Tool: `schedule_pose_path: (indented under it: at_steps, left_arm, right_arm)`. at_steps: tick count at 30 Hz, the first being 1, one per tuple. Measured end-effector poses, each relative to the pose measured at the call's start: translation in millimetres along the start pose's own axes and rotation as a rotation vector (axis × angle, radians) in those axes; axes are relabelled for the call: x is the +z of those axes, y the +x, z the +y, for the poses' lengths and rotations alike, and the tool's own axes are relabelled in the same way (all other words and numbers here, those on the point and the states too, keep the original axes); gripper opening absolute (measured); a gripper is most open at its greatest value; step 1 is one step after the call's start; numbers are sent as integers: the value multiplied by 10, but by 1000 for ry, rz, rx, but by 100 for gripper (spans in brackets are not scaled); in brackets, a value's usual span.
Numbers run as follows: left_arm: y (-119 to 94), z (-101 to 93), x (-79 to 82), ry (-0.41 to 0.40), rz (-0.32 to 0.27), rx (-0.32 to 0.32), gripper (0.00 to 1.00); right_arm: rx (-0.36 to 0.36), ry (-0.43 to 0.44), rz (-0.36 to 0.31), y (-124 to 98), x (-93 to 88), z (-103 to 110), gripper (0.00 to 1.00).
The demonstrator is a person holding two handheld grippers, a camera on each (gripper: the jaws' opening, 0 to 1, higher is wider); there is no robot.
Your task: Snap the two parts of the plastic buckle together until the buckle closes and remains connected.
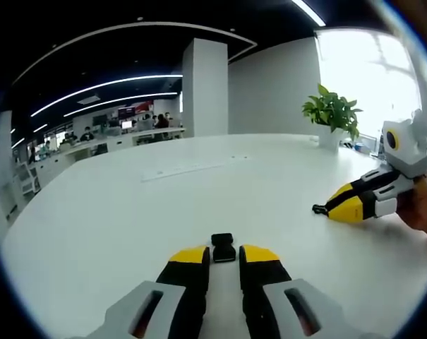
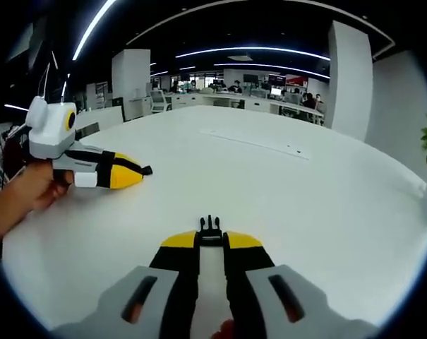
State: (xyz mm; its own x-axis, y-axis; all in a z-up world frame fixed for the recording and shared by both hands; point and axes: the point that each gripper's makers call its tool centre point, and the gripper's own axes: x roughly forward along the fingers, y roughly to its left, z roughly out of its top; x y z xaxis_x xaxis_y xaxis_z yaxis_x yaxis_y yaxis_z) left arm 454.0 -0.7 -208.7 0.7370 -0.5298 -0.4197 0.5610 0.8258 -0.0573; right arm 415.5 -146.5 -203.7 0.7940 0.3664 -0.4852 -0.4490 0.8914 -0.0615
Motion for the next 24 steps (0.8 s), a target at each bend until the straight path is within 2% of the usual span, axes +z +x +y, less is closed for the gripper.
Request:
schedule_pose_path:
  at_steps: [6, 24]
  left_arm:
    - [11, 6, 5, 0, -2, 0, 16]
    - [4, 15, 6, -4, 0, 16, 13]
  right_arm:
    - [7, 7, -5, 24, 11, 24, 17]
    - [-6, 11, -9, 50, 21, -11, 13]
